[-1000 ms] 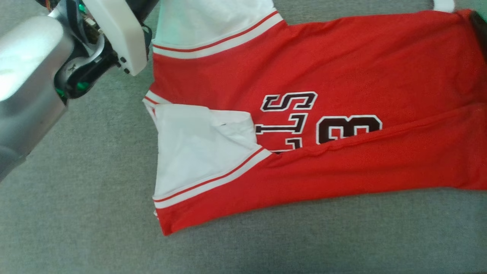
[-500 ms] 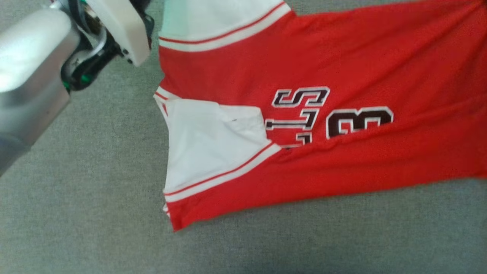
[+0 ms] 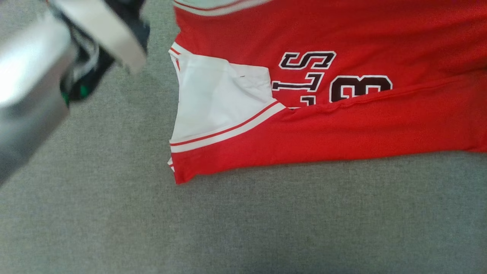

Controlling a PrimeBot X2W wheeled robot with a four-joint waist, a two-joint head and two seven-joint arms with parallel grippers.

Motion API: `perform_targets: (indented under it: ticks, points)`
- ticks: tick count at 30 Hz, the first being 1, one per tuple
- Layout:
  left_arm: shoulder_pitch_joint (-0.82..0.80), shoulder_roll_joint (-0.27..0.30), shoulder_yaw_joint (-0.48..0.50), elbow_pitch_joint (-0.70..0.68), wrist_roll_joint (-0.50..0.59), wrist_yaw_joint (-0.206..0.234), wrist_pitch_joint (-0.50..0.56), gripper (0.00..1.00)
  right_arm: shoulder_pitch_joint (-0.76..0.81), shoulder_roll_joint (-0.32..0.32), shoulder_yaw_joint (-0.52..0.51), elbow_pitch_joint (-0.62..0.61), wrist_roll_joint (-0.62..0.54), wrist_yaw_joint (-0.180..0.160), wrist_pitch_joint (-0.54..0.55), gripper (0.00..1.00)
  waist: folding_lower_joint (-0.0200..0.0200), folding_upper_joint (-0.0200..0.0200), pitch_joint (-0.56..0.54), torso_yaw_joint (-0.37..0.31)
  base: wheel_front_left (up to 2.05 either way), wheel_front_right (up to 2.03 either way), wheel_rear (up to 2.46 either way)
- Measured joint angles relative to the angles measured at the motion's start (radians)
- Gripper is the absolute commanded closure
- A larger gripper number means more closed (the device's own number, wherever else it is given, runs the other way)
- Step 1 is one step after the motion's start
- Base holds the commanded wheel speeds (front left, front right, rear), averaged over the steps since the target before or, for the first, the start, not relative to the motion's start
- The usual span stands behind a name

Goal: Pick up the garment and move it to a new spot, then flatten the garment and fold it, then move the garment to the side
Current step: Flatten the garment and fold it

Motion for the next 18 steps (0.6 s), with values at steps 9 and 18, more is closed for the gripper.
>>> perform_targets:
  ticks: [9,18]
  points:
    - [0.207,0.099,-0.016,-0.191,0.0,0.067,-0.058,1.0,0.174,-0.009,-0.049,-0.04,0.009,0.0,-0.061,1.0,0.0,0.0,-0.045,0.007,0.0,0.0,0.0]
    - [0.384,0.137,-0.026,-0.366,0.002,0.169,-0.068,1.0,0.339,0.007,-0.116,-0.076,-0.012,0.0,-0.069,1.0,-0.0001,0.0,-0.068,0.013,0.0,0.0,0.0]
